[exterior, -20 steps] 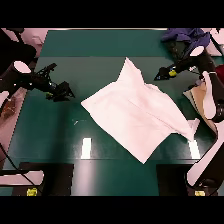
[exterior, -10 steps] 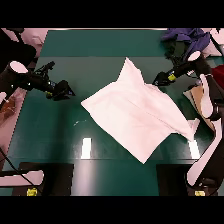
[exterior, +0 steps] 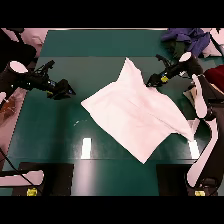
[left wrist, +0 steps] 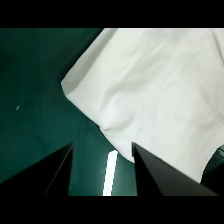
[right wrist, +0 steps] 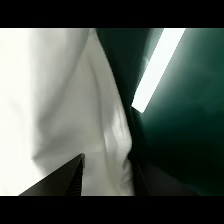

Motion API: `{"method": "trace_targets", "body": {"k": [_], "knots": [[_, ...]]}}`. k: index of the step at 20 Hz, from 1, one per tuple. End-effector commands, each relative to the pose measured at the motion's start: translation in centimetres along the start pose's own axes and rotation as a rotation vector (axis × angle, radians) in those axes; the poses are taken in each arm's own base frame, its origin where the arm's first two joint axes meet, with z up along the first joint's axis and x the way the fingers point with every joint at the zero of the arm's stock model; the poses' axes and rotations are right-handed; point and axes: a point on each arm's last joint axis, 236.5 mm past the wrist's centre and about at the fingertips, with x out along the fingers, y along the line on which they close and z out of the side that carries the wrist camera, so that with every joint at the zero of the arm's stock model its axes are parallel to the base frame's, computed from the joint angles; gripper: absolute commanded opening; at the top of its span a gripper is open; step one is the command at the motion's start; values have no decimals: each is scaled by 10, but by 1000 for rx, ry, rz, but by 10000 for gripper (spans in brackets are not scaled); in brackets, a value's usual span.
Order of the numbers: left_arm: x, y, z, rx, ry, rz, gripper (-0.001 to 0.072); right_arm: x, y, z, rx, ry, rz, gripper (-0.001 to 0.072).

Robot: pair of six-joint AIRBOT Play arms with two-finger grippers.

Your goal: Fold the shirts.

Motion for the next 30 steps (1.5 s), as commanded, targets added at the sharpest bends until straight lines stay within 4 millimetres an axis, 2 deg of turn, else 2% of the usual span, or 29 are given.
{"method": "trace_targets", "body": {"k": [1, 2, 3, 4, 5, 7, 8, 11, 14, 16, 18, 19, 20, 25, 30], "knots": [[0, -8, 4, -3, -15, -35, 427, 7, -1, -11, -22, 63, -42, 359], [-1, -11, 4, -1, -17, -45, 427, 10, 0, -15, -26, 85, -55, 307], [-1, -11, 4, 0, -17, -46, 427, 11, -1, -18, -25, 99, -68, 216], [-1, -11, 4, 4, -17, -46, 427, 11, -1, -19, -29, 107, -75, 90], [-1, -10, 4, 7, -20, -41, 427, 10, 0, -20, -22, 113, -74, 22], [0, 2, 8, 17, -35, 7, 426, 2, 3, -23, -12, 118, -89, 21], [0, 8, 10, 7, -45, 32, 427, -11, -1, -22, -8, 103, -135, 21], [1, 18, 17, -11, -75, 69, 427, -69, -12, -12, 6, -10, -269, 20], [15, 31, 12, -61, -89, 71, 427, -127, -16, -14, 35, -112, -340, 20], [30, 36, 3, -113, -81, 42, 428, -155, -13, -18, 51, -161, -361, 20], [47, 29, -2, -132, -77, -20, 451, -177, -11, -25, 60, -179, -408, 20], [56, 23, -2, -123, -76, -41, 475, -184, -9, -29, 61, -180, -424, 20], [66, 17, 0, -116, -82, -53, 573, -187, -4, -32, 58, -178, -423, 20], [106, 9, 20, -64, -170, -38, 580, -200, 10, -34, 43, -201, -431, 20], [140, -20, 33, -111, -188, -161, 580, -201, 11, -35, 43, -203, -431, 20]]}}
